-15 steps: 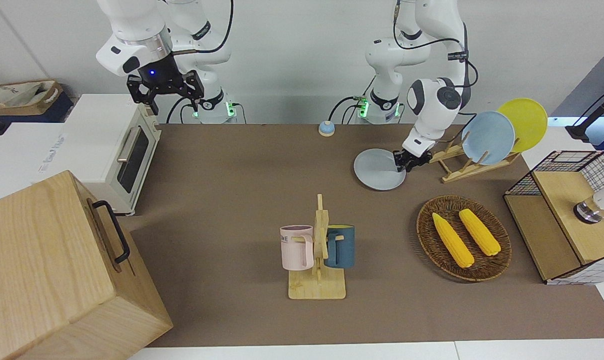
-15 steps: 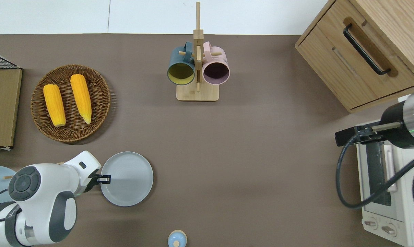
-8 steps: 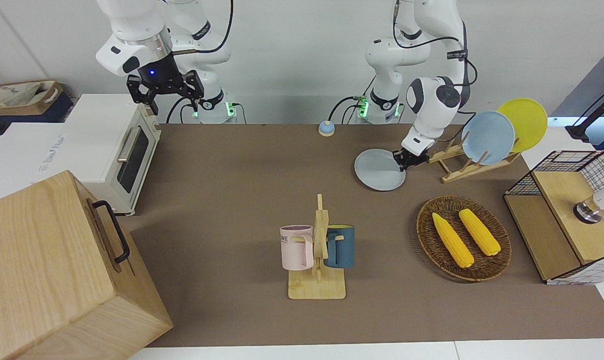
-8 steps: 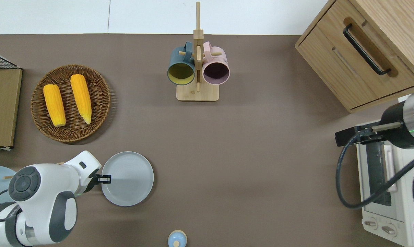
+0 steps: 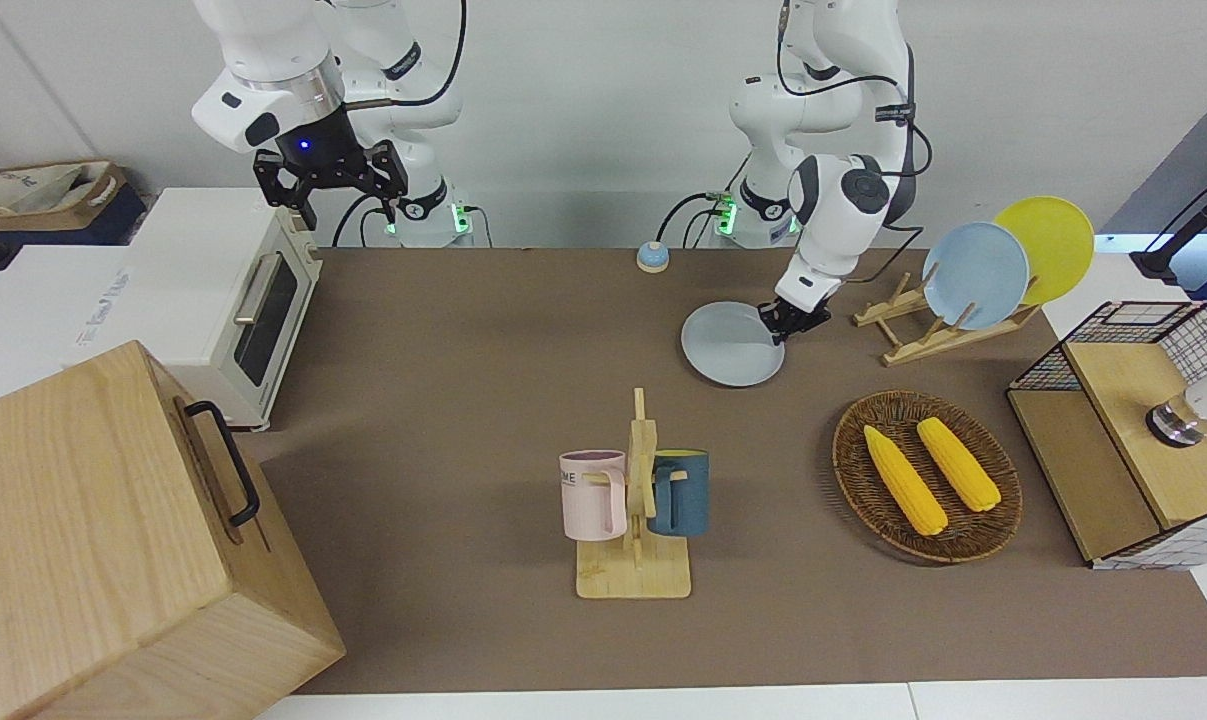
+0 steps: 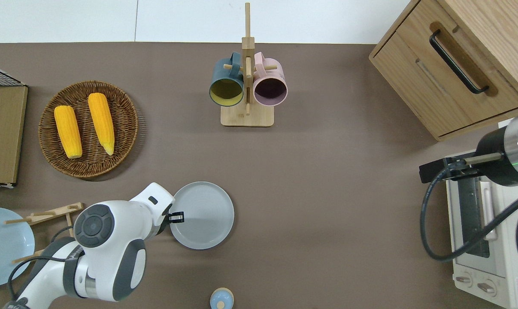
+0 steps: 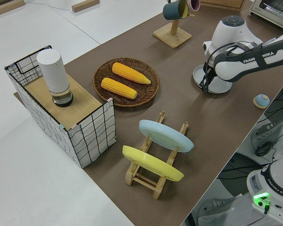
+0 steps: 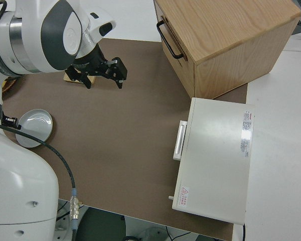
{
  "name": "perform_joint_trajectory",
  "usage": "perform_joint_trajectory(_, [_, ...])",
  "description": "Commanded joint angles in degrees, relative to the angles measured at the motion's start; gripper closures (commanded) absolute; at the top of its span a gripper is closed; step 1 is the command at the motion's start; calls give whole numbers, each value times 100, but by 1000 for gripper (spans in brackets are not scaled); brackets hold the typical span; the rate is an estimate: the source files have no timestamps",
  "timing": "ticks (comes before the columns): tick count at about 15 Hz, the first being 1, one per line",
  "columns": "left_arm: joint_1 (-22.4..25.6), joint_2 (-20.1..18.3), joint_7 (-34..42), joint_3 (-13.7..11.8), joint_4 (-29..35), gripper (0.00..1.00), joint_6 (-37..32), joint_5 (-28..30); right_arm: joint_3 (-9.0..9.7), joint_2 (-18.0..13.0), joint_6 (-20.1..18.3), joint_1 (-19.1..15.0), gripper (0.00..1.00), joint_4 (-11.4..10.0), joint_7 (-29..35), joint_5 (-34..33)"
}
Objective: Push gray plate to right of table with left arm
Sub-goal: 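Push the gray plate with the left gripper toward the right arm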
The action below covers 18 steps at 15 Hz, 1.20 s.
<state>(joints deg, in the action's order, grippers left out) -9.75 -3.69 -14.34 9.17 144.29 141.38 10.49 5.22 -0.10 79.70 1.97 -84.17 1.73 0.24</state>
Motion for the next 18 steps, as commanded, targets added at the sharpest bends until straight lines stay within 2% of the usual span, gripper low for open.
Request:
perform_joint_trajectory(1, [-684, 693, -726, -47, -584, 1000, 179, 155, 23, -43, -69, -65, 17, -3, -15, 46])
perform_joint_trajectory(6, [-1458, 1458, -1649, -55, -1507, 1000, 188, 226, 32, -43, -69, -65, 17, -3, -6, 46])
perform_joint_trajectory(13, [-2213, 2328, -2703, -55, -2561, 1000, 188, 147, 32, -43, -69, -65, 17, 5, -15, 46])
perform_joint_trajectory(18, [-2496, 2610, -3101, -55, -2967, 1000, 179, 138, 32, -43, -69, -65, 17, -3, -15, 46])
